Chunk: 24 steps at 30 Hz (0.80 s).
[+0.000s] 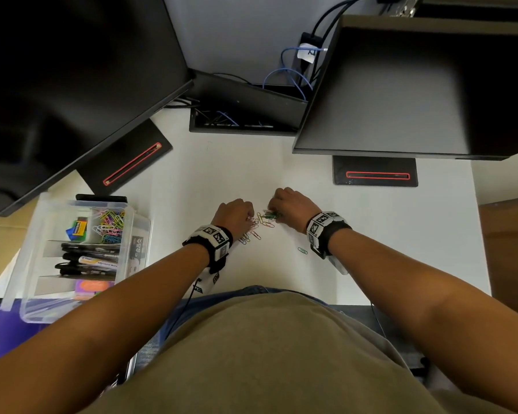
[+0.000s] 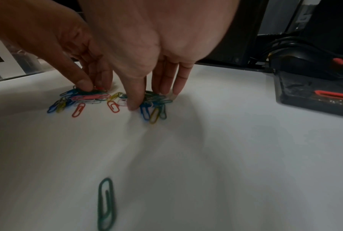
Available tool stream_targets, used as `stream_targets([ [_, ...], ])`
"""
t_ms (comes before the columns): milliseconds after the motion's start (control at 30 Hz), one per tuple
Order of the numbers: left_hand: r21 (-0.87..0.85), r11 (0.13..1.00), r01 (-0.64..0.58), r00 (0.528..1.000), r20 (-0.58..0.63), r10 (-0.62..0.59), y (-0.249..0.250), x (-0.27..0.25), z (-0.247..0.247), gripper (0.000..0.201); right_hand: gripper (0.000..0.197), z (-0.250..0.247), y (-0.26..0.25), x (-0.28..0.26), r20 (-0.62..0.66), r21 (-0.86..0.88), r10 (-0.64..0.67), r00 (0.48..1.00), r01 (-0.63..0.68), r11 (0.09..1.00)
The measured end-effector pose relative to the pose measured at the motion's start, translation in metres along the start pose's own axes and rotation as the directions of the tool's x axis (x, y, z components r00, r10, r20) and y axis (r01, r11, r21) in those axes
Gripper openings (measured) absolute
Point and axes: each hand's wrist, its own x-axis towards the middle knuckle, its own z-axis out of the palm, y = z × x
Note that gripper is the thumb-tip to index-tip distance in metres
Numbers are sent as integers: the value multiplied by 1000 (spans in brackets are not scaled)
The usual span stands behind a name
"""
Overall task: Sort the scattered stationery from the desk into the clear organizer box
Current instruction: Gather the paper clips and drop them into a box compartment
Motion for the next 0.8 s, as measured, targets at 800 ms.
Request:
stream_targets([
  [800, 176, 981, -80, 997, 23, 77, 4, 1, 9, 16, 20, -3, -1, -7, -99, 331, 301, 948, -254, 909],
])
